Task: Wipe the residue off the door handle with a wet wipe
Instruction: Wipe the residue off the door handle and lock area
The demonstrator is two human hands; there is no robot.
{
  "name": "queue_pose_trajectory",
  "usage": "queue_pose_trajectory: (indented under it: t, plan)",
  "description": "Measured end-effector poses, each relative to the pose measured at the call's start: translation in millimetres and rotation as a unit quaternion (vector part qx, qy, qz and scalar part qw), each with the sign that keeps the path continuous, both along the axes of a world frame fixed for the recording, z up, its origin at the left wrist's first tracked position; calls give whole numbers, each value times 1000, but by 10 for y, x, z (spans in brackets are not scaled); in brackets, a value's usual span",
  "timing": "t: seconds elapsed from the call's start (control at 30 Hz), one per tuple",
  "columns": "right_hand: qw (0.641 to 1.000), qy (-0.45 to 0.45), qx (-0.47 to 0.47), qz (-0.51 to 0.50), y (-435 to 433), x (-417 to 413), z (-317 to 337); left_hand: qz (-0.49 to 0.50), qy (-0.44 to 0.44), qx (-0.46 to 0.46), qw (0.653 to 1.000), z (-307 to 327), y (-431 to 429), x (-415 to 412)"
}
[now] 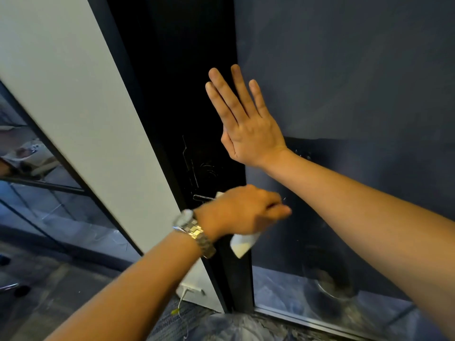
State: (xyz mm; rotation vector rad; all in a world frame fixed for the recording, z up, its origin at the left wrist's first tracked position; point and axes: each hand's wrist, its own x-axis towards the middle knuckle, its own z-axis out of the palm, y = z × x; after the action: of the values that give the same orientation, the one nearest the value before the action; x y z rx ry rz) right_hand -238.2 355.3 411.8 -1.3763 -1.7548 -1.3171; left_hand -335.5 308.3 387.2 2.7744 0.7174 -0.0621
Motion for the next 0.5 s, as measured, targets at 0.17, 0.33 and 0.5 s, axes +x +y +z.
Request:
queue_pose_trajectory:
  t: [0.17,0.33,0.5]
  plan:
    - [1000,4,-4,19,-1,7,2,-109,-113,129,979,-187,-166,-51]
    - [1000,8,-7,27,-10,14,10,-126,-205,106,965,-350,13,-421]
    - [1000,2,-3,23,-14,14,13,-57,-276,34,959,-240,115,-471]
